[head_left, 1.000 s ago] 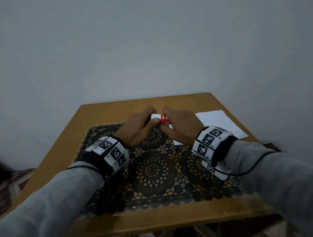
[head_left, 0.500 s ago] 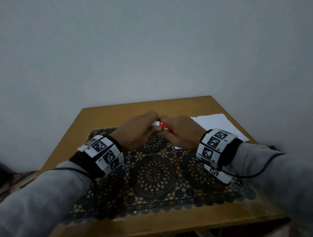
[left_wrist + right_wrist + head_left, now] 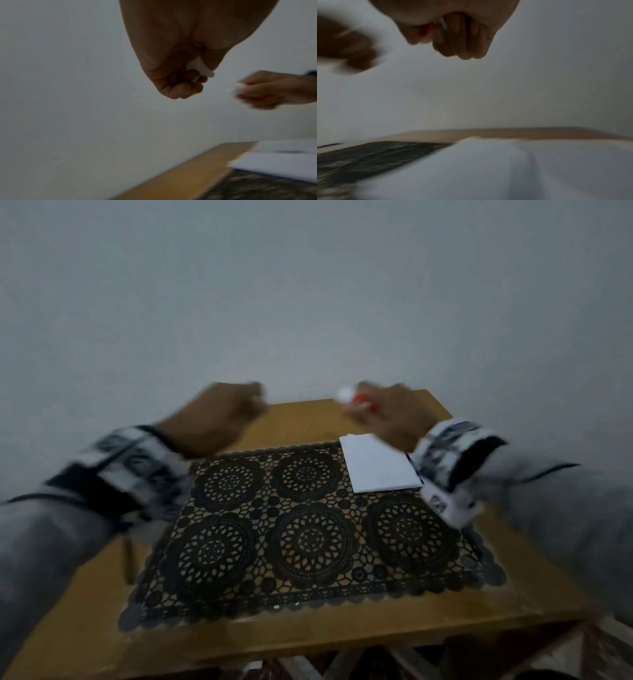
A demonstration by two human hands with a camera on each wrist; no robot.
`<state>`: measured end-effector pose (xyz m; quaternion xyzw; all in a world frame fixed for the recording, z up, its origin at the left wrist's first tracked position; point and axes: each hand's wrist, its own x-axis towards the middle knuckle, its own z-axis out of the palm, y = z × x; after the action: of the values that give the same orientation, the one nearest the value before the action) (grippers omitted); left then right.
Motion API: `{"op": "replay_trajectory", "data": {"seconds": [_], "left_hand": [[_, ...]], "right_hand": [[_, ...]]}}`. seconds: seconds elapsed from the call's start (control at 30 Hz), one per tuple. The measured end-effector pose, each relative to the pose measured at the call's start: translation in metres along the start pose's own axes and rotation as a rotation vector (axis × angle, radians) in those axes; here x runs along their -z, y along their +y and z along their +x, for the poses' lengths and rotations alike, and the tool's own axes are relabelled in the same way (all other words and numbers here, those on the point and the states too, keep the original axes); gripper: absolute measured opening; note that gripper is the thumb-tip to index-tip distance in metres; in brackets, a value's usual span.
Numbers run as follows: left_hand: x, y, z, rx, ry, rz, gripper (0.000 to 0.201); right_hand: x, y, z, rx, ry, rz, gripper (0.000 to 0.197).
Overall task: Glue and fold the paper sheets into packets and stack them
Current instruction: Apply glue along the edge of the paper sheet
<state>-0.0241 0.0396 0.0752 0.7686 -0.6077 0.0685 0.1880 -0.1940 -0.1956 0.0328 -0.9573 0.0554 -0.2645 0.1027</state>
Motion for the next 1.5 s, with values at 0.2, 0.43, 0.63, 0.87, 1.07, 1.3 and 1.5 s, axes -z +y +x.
{"op": "replay_trajectory", "data": {"seconds": [0.2, 0.43, 0.63, 0.87, 1.07, 1.3, 1.5], "left_hand": [[0.024, -0.071, -0.025, 0.342, -0.194, 0.171, 0.027], [-0.037, -0.087, 0.02, 0.414, -0.38, 0.352, 0.034], [-0.073, -0.098, 0.047, 0.441, -0.321, 0.451, 0.018], [-0.087, -0.126, 0.05, 0.491, -0.355, 0.382, 0.023], [-0.081, -0.059, 0.044, 0.426, -0.08, -0.057, 0.042], [-0.084, 0.067, 0.019, 0.434, 0.021, -1.443, 0.037], [-0.078, 0.091, 0.014, 0.497, 0.283, -1.581, 0.023]], "right_hand": [[0.009, 0.036, -0.011, -0.218, -0.002, 0.023, 0.029], [-0.006, 0.015, -0.013, -0.235, 0.065, 0.216, 0.01], [-0.02, 0.022, -0.026, -0.231, 0.035, 0.327, 0.025], [-0.014, 0.022, -0.029, -0.26, 0.035, 0.487, 0.016], [-0.023, 0.005, -0.023, -0.299, 0.058, 0.62, 0.021], [-0.029, -0.037, -0.024, -0.271, 0.067, 0.794, 0.016], [-0.02, -0.051, -0.034, -0.31, 0.053, 0.854, 0.033]]}}
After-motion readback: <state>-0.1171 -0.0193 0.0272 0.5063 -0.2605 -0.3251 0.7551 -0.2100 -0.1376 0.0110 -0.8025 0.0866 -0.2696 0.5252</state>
